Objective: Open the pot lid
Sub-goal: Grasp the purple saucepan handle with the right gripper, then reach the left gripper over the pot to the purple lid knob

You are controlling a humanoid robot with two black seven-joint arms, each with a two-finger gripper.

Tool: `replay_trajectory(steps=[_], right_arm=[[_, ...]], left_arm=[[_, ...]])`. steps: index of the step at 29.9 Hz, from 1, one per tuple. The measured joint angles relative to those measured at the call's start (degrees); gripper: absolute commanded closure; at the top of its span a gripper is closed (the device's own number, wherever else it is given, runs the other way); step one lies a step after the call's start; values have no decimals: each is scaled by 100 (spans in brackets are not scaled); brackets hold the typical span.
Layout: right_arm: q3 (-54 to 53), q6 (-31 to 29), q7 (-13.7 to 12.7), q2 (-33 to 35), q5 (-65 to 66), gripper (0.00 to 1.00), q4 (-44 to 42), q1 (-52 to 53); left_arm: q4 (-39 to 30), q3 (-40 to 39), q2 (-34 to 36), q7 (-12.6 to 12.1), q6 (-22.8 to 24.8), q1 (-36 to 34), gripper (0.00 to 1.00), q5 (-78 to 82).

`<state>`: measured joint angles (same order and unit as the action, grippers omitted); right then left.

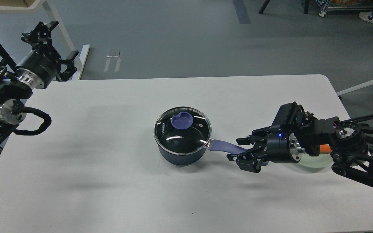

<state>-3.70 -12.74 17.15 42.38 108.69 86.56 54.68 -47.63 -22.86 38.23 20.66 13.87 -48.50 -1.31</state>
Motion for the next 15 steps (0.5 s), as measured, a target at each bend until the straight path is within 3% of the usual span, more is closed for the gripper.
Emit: replay_trajectory(steps=[4, 10, 15], right_arm=[[1, -1, -1, -1, 3, 51, -16, -9], [1, -1, 6, 5, 4, 68, -11, -19], [2, -1, 18, 28, -4, 75, -2, -4]], left_arm=[[-2, 0, 9, 0, 7, -33, 1, 0], [-1, 9, 24, -22, 10, -44, 1, 28], [-82, 11, 26, -25, 4, -236, 1, 524]])
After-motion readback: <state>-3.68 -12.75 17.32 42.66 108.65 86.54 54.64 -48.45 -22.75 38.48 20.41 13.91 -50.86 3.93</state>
